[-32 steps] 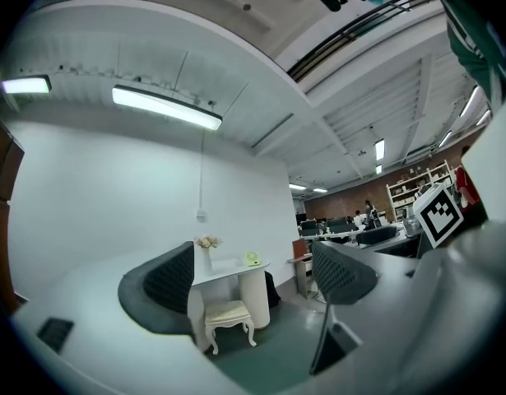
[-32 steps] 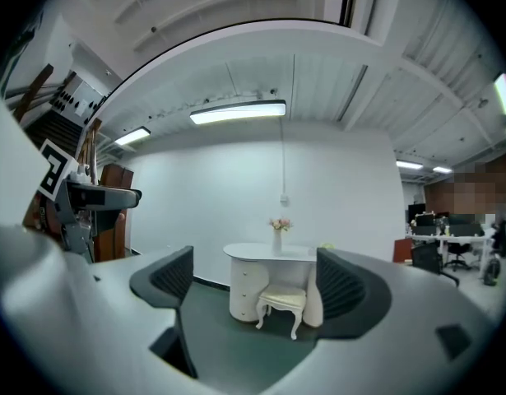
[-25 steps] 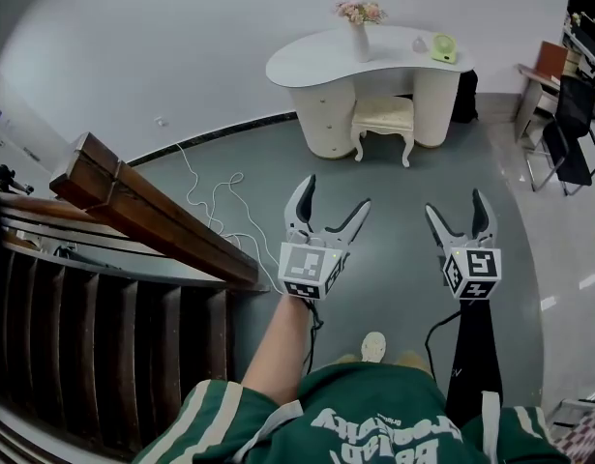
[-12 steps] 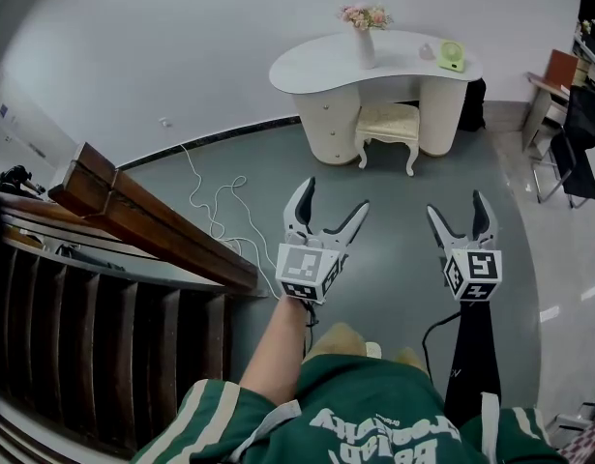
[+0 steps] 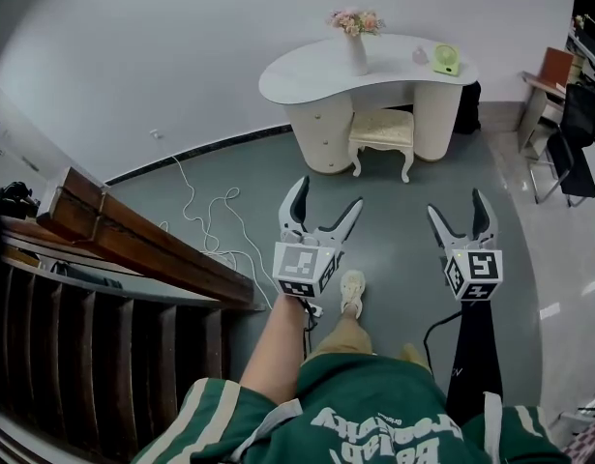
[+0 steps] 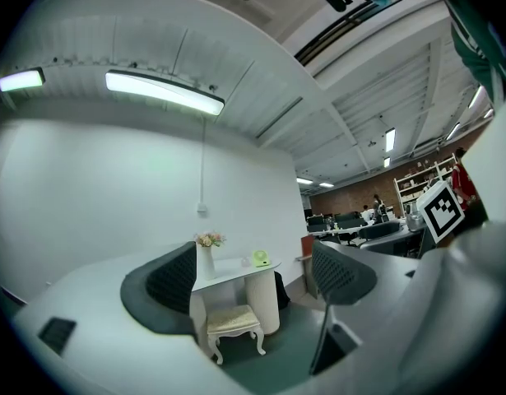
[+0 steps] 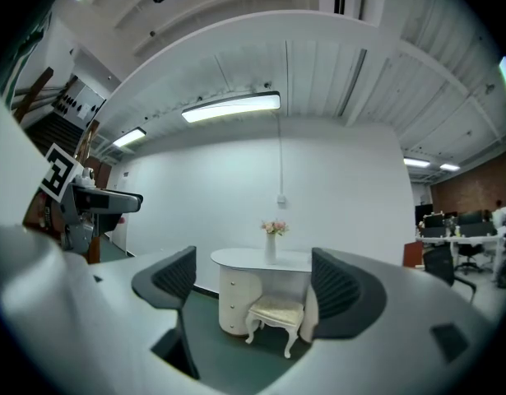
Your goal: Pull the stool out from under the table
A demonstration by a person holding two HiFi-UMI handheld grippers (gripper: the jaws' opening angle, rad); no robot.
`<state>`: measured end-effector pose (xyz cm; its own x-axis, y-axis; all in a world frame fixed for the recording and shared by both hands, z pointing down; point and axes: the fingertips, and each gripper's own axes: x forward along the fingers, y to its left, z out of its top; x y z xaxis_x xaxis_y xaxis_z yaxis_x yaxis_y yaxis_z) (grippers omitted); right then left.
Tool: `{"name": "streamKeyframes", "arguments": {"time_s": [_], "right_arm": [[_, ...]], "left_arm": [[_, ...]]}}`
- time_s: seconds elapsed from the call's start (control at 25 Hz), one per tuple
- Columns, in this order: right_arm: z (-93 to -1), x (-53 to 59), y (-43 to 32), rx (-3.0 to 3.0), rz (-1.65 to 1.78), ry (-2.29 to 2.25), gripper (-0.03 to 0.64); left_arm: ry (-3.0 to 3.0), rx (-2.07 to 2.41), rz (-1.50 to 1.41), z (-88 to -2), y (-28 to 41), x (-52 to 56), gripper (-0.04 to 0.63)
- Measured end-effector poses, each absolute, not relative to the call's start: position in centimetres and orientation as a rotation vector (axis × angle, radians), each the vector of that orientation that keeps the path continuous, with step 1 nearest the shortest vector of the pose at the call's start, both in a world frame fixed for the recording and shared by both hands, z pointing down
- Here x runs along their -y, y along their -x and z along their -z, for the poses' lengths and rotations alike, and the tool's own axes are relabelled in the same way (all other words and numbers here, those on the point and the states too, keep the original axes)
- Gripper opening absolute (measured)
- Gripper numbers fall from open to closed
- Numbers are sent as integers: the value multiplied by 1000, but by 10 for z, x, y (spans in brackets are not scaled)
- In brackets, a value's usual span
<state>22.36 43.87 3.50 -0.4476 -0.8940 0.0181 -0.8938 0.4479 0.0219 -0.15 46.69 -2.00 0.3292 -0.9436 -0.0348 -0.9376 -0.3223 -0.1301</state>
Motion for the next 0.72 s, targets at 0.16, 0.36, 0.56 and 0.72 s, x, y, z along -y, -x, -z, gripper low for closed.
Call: {"name": "streamKeyframes", "arguments": {"time_s": [0.16,0.36,0.56,0.72], "right_arm": [[-35,-407,-220,2620,42,-1637,446],[-34,-360,-208,2600,56,-1648,445],[-34,-304,-195,2567,69,-1648,445],[-36,-257,-188,2548,59,-1668,445]], "left_arm": [[2475,-1734,74,17,8,-432,437],[2499,-1695,76,16,13,-376,437],[2530,-1662,85,13,24,-307,437],[2544,-1644,79,13,36,-250,437]]}}
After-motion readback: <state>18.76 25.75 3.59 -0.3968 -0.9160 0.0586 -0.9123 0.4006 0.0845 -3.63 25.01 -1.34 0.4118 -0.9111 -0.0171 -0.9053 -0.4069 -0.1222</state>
